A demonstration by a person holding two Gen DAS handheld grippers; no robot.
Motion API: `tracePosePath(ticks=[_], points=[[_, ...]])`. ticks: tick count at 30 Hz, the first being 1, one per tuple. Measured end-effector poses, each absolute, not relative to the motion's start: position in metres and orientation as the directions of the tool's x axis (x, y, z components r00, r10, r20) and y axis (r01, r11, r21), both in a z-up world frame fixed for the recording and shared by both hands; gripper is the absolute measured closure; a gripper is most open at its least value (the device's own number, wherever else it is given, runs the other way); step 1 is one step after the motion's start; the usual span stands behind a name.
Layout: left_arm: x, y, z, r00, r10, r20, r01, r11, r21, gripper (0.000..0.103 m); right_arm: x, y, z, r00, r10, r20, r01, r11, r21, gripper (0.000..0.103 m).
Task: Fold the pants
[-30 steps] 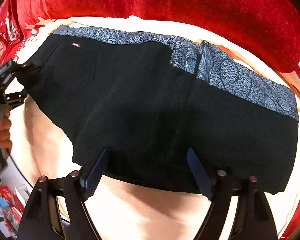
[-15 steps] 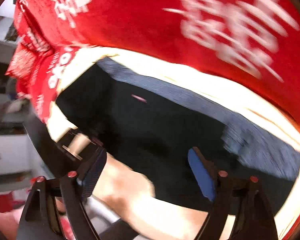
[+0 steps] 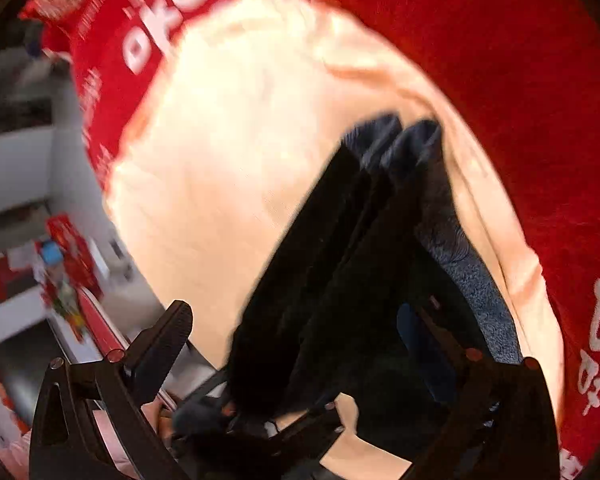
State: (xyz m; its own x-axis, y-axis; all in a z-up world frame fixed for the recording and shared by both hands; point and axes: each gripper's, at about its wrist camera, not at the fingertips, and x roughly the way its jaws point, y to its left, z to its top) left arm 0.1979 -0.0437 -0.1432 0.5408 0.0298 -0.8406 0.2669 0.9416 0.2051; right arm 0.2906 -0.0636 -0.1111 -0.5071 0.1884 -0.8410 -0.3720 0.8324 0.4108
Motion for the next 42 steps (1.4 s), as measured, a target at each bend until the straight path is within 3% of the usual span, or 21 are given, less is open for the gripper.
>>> tracePosePath(ticks=[1,2,4,8,15,22,28,33,35,37,42], points=[[0.198,-0.045,-0.143,0.539,0.029,-0.842,0.273,0.940,0.206,0.076,0.289,-0.066,-0.118,-0.515,0.167,-0.841,-0.374,0.839,0.396,0.030],[0.197,-0.047,-0.144,0.528,0.031,-0.849,0.276,0.939,0.206,0.076,0.288,-0.072,-0.122,-0.520,0.169,-0.837,-0.359,0.846,0.394,0.062],[0.195,-0.050,-0.139,0.537,0.025,-0.843,0.284,0.936,0.209,0.076,0.290,-0.089,-0.117,-0.495,0.243,-0.834,-0.303,0.851,0.428,0.083],[0.183,-0.078,-0.113,0.582,-0.030,-0.813,0.365,0.903,0.228,0.076,0.283,-0.136,-0.086,-0.397,0.401,-0.825,-0.231,0.827,0.513,0.084],[0.145,-0.149,-0.056,0.595,-0.192,-0.781,0.545,0.811,0.215,0.076,0.230,-0.277,-0.011,-0.141,0.671,-0.728,-0.039,0.731,0.682,0.084],[0.097,-0.248,-0.031,0.507,-0.288,-0.812,0.697,0.691,0.190,0.076,0.152,-0.405,0.023,0.096,0.750,-0.655,0.071,0.651,0.756,0.082],[0.055,-0.331,-0.059,0.437,-0.293,-0.851,0.793,0.572,0.210,0.075,0.086,-0.511,0.004,0.219,0.747,-0.628,0.209,0.593,0.778,0.080],[0.048,-0.371,-0.119,0.367,-0.176,-0.914,0.804,0.554,0.216,0.074,0.051,-0.573,-0.060,0.238,0.720,-0.652,0.322,0.575,0.752,0.080],[0.048,-0.373,-0.132,0.358,-0.134,-0.924,0.800,0.554,0.229,0.067,0.044,-0.585,-0.091,0.232,0.718,-0.657,0.370,0.559,0.742,0.080],[0.049,-0.369,-0.133,0.333,-0.131,-0.934,0.805,0.555,0.209,0.047,0.039,-0.584,-0.111,0.230,0.720,-0.655,0.395,0.546,0.739,0.080],[0.041,-0.348,-0.129,0.286,-0.135,-0.949,0.806,0.569,0.162,0.045,0.033,-0.588,-0.117,0.235,0.697,-0.677,0.410,0.561,0.719,0.074]])
